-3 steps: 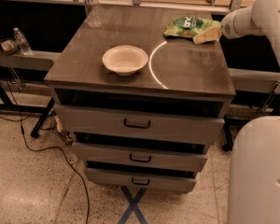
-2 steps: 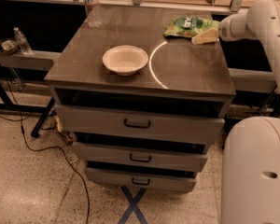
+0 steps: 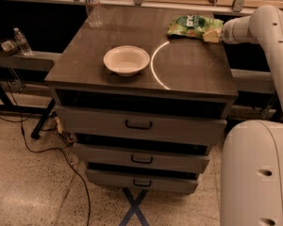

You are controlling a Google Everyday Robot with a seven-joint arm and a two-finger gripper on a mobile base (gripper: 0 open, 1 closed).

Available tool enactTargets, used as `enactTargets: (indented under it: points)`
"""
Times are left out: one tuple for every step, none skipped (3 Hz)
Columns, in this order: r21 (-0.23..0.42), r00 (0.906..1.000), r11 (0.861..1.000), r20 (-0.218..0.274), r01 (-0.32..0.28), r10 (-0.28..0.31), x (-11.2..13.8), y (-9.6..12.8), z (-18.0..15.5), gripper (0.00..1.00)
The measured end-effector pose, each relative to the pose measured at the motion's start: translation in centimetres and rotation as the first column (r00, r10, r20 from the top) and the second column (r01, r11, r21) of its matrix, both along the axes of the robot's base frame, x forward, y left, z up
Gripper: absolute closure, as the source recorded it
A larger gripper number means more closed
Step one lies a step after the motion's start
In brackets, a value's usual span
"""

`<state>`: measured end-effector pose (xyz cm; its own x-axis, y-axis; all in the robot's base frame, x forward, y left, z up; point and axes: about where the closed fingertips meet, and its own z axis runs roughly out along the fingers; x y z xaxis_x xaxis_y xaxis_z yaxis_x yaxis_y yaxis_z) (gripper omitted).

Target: Move green rice chip bag near paper bowl

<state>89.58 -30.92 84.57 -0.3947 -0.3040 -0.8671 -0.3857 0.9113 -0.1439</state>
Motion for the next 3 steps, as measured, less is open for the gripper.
enactTargets:
  points:
    - [-0.021, 0.9995, 0.999, 0.014, -0.029, 0.029, -0.7, 0.4, 1.0, 0.96]
    - [-0.046, 0.9945, 0.995, 0.044, -0.093, 0.095, -2.2, 2.4, 3.4, 1.00]
    - [-0.054, 0.9724, 0.972, 0.041, -0.228, 0.230, -5.0, 7.5, 4.9, 1.00]
